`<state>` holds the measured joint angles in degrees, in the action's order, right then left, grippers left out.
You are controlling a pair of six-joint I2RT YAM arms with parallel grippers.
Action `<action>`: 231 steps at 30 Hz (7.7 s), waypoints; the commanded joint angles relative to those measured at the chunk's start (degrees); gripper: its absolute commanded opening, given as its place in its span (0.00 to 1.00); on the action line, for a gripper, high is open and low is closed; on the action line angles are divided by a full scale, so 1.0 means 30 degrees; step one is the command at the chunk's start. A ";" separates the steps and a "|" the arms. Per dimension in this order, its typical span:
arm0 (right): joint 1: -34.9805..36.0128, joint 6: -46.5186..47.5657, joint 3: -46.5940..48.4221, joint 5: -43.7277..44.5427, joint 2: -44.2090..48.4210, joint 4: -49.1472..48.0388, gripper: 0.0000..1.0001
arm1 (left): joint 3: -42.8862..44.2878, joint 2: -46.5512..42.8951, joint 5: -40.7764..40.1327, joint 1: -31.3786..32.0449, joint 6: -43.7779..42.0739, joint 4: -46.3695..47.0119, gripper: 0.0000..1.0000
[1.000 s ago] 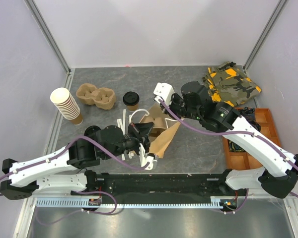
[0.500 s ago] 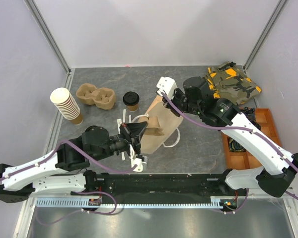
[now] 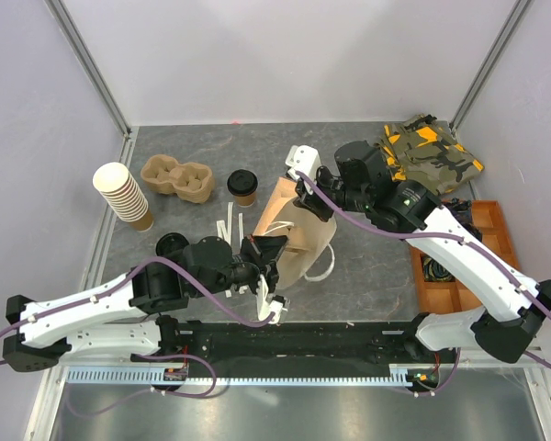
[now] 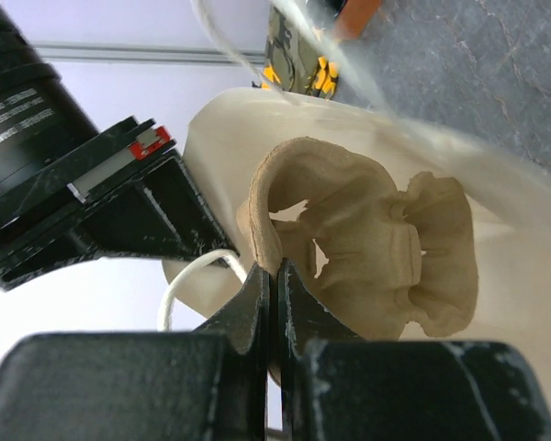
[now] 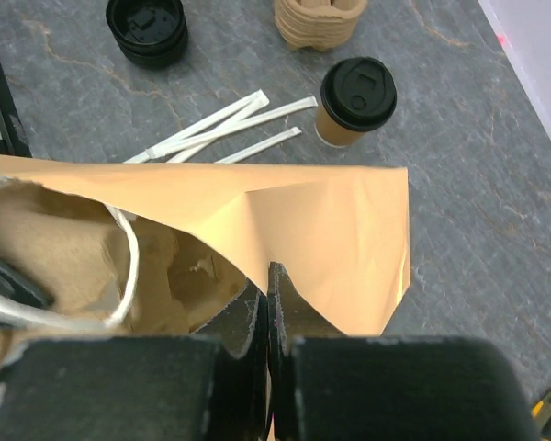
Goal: Pack the takeout coffee
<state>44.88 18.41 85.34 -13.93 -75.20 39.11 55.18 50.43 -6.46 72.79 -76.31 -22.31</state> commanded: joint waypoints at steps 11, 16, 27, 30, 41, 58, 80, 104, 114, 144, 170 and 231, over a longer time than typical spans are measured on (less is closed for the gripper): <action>0.0273 -0.0718 0.1961 -0.1332 -0.1593 0.1054 0.00 | 0.2729 0.0969 0.1596 -0.0095 -0.0199 -0.2934 0.02; 0.0273 -0.0221 0.1847 -0.2821 -0.1184 0.1347 0.00 | 0.2498 0.1059 0.1508 -0.0153 0.0622 -0.3463 0.02; 0.0332 0.0746 0.2314 -0.5050 -0.2061 0.2371 0.00 | 0.1734 0.1469 0.1595 -0.1059 0.2293 -0.2467 0.02; 0.0332 0.0893 0.2402 -0.5636 -0.2267 0.2489 0.00 | 0.1881 0.1733 0.2064 -0.1616 0.2352 -0.2468 0.02; 0.0011 0.1421 0.3807 -0.7396 -0.2911 0.3192 0.00 | 0.3695 0.1909 0.3529 -0.1882 0.2938 -0.2203 0.02; -0.0987 -0.0015 0.3194 -0.8628 -0.3351 0.3604 0.00 | 0.3229 0.2172 0.2887 -0.1882 0.5574 -0.3697 0.02; -0.1045 0.1156 0.2520 -0.9271 -0.3498 0.3105 0.00 | 0.1617 0.3051 0.2417 -0.2145 0.6775 -0.3434 0.05; -0.1075 0.2535 0.2110 -0.6902 -0.3264 0.3135 0.00 | 0.6831 0.2671 0.3441 -0.1706 0.7390 -0.3669 0.69; -0.1074 0.1859 0.0647 -0.3941 -0.0896 0.1614 0.00 | 0.6012 0.0651 0.3620 -0.1706 0.9609 -0.0422 0.71; -0.1600 -0.1773 -0.4335 0.6726 0.3561 -0.1493 0.00 | 1.0403 0.8316 0.4265 -1.3776 2.2569 -0.5102 1.00; -0.1836 0.3704 -0.5451 0.1686 0.6845 -0.1993 0.00 | 1.4097 1.7230 0.3559 -1.6412 2.4560 -0.7653 1.00; -0.1836 0.2885 -0.3105 0.1686 0.3592 -0.0675 0.00 | 1.6413 2.2212 0.4585 -1.7966 2.1219 -0.7419 0.83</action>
<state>39.27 27.81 73.17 -8.29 -63.90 37.36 104.33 116.55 5.65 19.18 -10.70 -46.11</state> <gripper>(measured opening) 0.009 0.852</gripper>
